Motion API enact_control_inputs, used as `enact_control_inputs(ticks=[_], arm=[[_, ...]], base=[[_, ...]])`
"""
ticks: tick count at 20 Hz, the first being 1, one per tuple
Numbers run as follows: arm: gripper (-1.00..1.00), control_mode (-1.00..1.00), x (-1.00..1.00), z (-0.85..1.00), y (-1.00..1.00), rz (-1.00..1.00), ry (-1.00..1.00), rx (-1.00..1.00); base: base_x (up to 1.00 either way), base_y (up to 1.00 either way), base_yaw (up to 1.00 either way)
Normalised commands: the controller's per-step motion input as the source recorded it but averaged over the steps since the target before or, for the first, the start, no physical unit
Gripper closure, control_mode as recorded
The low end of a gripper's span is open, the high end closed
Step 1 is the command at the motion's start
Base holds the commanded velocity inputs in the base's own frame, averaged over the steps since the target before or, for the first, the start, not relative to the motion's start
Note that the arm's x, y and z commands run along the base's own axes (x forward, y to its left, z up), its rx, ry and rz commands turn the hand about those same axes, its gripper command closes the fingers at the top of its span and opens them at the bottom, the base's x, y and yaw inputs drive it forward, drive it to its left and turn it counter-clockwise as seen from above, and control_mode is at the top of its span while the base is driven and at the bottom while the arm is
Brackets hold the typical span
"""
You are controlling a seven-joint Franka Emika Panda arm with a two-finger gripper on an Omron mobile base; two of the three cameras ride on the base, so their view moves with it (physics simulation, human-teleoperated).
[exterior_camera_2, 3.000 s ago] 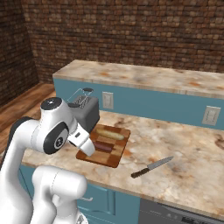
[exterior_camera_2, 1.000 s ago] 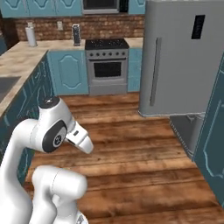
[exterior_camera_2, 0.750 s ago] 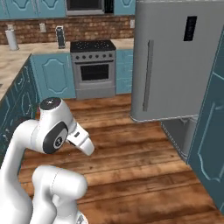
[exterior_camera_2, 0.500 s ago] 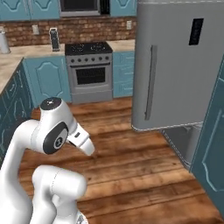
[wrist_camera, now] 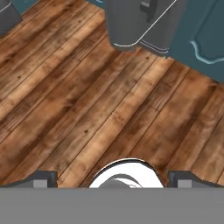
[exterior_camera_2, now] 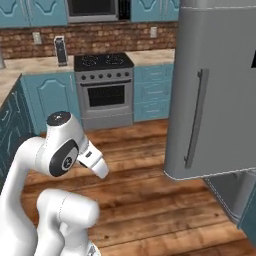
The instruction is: Retrieve the sausage and cheese from the fridge and place them on the cutting board on the counter.
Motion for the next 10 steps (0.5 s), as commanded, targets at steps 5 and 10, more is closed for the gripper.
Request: enact_control_inputs(ticks=[5, 10], arm=[[-1.0, 1.0, 0.0, 0.0, 0.0, 0.0, 0.0, 0.0], [-1.0, 1.0, 0.0, 0.0, 0.0, 0.0, 0.0, 0.0]], base=[[0.88, 0.33, -0.1], [0.89, 0.28, -0.21]])
